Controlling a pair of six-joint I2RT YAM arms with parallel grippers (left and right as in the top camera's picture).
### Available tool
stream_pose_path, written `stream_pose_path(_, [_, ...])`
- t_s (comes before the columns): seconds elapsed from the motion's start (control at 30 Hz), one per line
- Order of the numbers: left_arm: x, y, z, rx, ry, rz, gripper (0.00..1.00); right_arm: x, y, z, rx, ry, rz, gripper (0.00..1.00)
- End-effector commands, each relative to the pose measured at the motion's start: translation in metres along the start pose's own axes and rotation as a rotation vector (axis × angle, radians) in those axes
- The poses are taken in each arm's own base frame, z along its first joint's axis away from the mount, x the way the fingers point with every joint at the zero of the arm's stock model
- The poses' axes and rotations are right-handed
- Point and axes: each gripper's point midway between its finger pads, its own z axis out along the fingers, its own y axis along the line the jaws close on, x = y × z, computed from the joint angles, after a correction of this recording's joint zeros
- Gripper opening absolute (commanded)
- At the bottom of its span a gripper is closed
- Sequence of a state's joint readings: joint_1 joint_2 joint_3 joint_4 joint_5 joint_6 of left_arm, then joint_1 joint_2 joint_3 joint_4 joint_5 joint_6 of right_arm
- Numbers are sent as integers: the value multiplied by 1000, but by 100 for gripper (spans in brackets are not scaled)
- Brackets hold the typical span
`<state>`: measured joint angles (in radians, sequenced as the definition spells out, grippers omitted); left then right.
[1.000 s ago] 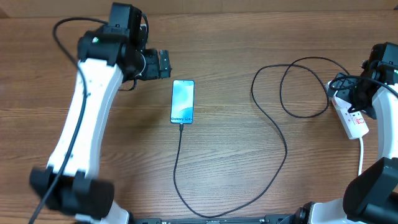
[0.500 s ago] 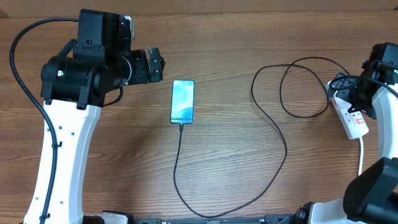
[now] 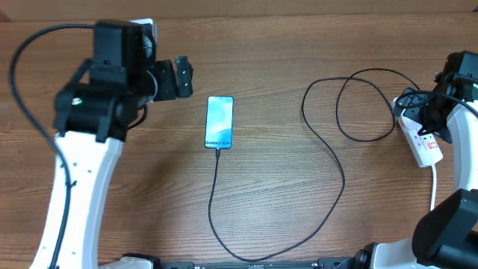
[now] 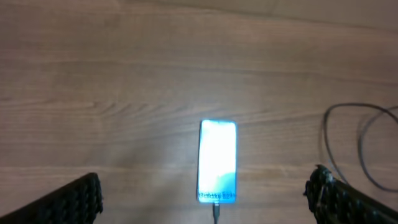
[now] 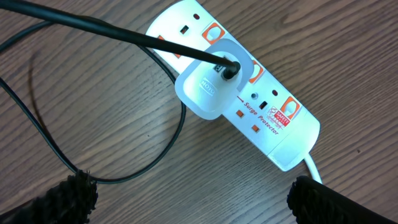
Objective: Plug charger to phone and switch on socket
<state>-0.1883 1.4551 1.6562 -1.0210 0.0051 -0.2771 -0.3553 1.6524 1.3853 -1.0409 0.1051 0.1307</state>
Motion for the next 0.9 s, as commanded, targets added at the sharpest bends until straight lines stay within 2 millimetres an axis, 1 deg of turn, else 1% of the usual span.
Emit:
stream_pose_path(0.0, [21,11,31,-26,11,23,100,2,-2,1,10,1,-1,100])
stream_pose_path(0.13, [38,16,57,-10,-35,43,100,2,-2,1,10,1,-1,100])
stream_pose_path(0.27, [58,22,75,3,-87,42,100,2,-2,1,10,1,-1,100])
stream_pose_path(0.53, [116,46,103,34,-157,17,100,2,-2,1,10,1,-1,100])
stream_pose_path(0.77, [168,61,113,78,-244,9,100,2,-2,1,10,1,-1,100])
stream_pose_path(0.8, [183,64,115,83,-268,11,100,2,-2,1,10,1,-1,100])
stream_pose_path(0.83, [189,67,115,82,-287,10,100,2,-2,1,10,1,-1,100])
stream_pose_path(0.87, [190,68,111,89,-346,14,100,2,-2,1,10,1,-1,100])
